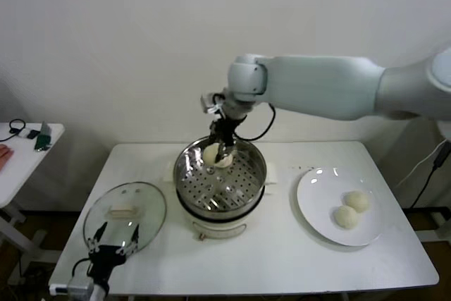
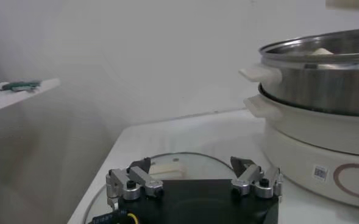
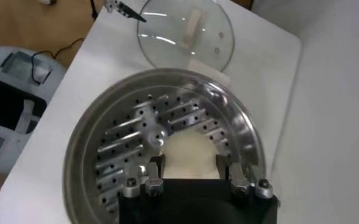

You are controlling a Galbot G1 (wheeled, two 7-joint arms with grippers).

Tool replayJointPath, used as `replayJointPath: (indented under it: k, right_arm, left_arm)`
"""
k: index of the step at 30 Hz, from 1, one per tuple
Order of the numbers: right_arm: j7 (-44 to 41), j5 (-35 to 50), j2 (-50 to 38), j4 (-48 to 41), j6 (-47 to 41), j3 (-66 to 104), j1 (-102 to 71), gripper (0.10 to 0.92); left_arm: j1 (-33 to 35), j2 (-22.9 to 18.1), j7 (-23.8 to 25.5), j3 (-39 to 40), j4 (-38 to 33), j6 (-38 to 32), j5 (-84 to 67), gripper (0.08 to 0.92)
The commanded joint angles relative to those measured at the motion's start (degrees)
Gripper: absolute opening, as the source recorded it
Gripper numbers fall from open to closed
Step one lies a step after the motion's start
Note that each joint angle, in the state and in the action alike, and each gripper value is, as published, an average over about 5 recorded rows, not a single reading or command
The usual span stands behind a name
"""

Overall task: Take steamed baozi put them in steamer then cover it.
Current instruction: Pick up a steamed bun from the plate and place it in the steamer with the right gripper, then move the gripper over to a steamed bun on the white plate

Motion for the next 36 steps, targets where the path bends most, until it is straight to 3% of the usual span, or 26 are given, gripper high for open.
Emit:
replayJointPath:
  k: [1, 14, 20, 25, 36]
  right_arm:
    - [2.04, -3.60, 6.15, -5.85, -0.58, 0.27, -8.77, 0.585]
    - [2.43, -6.27, 8.49, -10.87, 0.46, 1.73, -11.80, 0.595]
    - [0.99, -6.68, 5.82, -7.72, 1.71, 1.73, -9.13, 0.726]
    - [-4.24, -7.25, -0.64, -2.77, 5.75, 0.96, -2.84, 0.816]
    - [-12.18, -4.41, -26.93, 8.98, 11.80, -13.16, 16.94, 0.823]
  left_arm:
    - [0.41, -0.09, 0.00, 0.05, -0.58, -0.10, 0.05, 0.823]
    - [0.37, -0.20, -0.02, -0.04, -0.87, -0.12, -0.03, 0.823]
    - [0.28, -0.14, 0.01, -0.14, -1.25, 0.08, 0.02, 0.823]
    - [0.39, -0.39, 0.01, 0.14, -1.57, 0.40, 0.12, 0.823]
    - [0.09, 0.31, -0.07, -0.21, -1.16, 0.46, -0.80, 0.823]
